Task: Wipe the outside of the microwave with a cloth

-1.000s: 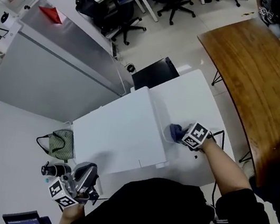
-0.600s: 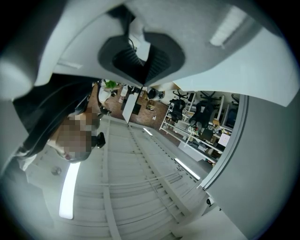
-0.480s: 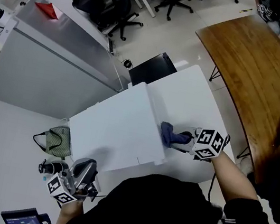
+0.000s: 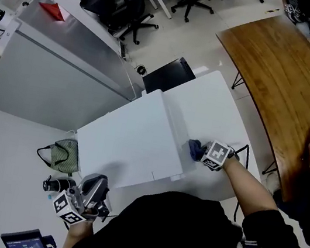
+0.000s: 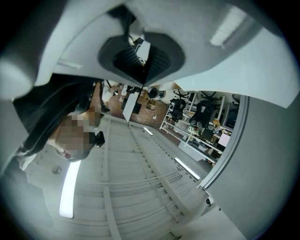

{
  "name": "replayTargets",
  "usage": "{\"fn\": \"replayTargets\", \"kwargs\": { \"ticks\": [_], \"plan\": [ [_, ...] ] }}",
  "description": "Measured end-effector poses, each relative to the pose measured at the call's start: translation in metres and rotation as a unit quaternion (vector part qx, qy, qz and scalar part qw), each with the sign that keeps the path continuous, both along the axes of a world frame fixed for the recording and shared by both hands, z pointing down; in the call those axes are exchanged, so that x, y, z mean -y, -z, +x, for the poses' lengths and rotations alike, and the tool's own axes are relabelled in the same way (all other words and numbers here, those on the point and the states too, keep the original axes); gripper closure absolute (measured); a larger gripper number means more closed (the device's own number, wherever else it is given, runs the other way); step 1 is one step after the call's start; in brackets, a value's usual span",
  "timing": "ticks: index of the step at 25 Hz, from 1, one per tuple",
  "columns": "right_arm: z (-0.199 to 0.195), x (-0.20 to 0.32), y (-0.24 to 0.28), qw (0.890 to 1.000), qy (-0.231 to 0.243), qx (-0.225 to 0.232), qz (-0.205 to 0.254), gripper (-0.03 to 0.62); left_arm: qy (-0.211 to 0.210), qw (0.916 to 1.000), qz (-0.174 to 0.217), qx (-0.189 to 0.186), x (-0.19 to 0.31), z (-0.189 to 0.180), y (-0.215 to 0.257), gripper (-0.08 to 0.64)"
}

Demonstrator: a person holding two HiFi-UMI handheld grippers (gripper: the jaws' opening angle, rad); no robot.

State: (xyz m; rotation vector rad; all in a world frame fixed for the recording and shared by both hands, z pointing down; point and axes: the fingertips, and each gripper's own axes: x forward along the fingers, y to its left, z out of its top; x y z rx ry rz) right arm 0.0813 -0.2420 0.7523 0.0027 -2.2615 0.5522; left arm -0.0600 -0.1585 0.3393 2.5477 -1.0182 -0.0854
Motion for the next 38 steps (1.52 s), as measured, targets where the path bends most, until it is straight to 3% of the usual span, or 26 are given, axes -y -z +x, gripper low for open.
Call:
{"fn": "replayTargets", "kwargs": {
  "ticks": [1, 3, 6, 8, 9, 11, 14, 16, 18, 20, 23, 29, 31, 33, 34, 36, 38],
  "plan": [
    [0.003, -0.001, 0.013, 1.000, -0.002, 0.019, 0.000, 0.531, -0.001, 1.0000, -0.001, -0.002, 0.000, 0.001, -0.001, 0.557],
    [0.009, 0.000, 0.070, 0.994, -0.019, 0.106, 0.004, 0.531, -0.002, 1.0000, -0.001, -0.005, 0.001, 0.001, -0.002, 0.557],
    [0.019, -0.003, 0.186, 0.959, -0.027, 0.282, 0.017, 0.531, 0.000, 1.0000, 0.001, -0.006, 0.004, -0.002, -0.002, 0.557],
    [0.019, -0.014, 0.234, 0.938, -0.002, 0.345, 0.031, 0.531, 0.000, 1.0000, -0.001, -0.006, 0.007, -0.003, -0.003, 0.557],
    [0.016, -0.021, 0.243, 0.934, 0.014, 0.357, 0.033, 0.531, -0.001, 1.0000, -0.002, -0.007, 0.008, -0.002, -0.004, 0.557],
    [0.009, -0.032, 0.235, 0.933, 0.026, 0.359, 0.020, 0.531, -0.008, 0.9999, -0.003, -0.008, 0.008, 0.003, -0.004, 0.557],
    [0.008, -0.034, 0.180, 0.950, 0.004, 0.313, -0.018, 0.531, -0.016, 0.9999, -0.001, -0.005, 0.006, 0.010, -0.006, 0.557],
    [0.008, -0.038, 0.129, 0.968, 0.005, 0.251, -0.033, 0.531, -0.014, 0.9999, 0.000, -0.002, 0.006, 0.008, -0.006, 0.557],
    [0.009, -0.049, 0.075, 0.987, 0.031, 0.158, -0.025, 0.531, -0.011, 0.9999, 0.001, -0.001, 0.005, 0.005, -0.005, 0.557],
    [0.011, -0.060, 0.034, 0.996, 0.056, 0.072, -0.014, 0.531, -0.009, 1.0000, 0.001, -0.001, 0.001, 0.005, -0.002, 0.557],
    [0.014, -0.062, 0.000, 0.998, 0.062, -0.016, -0.002, 0.529, -0.006, 1.0000, 0.005, -0.001, -0.004, 0.003, 0.001, 0.557],
    [0.032, -0.051, 0.000, 0.997, 0.052, -0.057, 0.005, 0.528, -0.003, 0.9995, 0.030, -0.011, -0.021, -0.005, 0.006, 0.557],
    [0.047, -0.039, 0.025, 0.999, 0.014, -0.039, 0.017, 0.528, -0.002, 0.9990, 0.041, -0.016, -0.031, -0.012, 0.010, 0.557],
    [0.057, -0.022, 0.070, 0.998, -0.052, 0.034, 0.021, 0.528, -0.005, 0.9983, 0.053, -0.021, -0.043, -0.018, 0.016, 0.557],
    [0.063, -0.012, 0.100, 0.992, -0.094, 0.084, 0.020, 0.528, -0.008, 0.9979, 0.060, -0.024, -0.050, -0.021, 0.018, 0.557],
    [0.077, 0.006, 0.169, 0.966, -0.179, 0.185, 0.027, 0.528, -0.010, 0.9966, 0.075, -0.031, -0.069, -0.030, 0.023, 0.557],
    [0.080, 0.003, 0.234, 0.940, -0.222, 0.253, 0.057, 0.528, -0.009, 0.9956, 0.087, -0.034, -0.096, -0.045, 0.026, 0.557]
  ]
}}
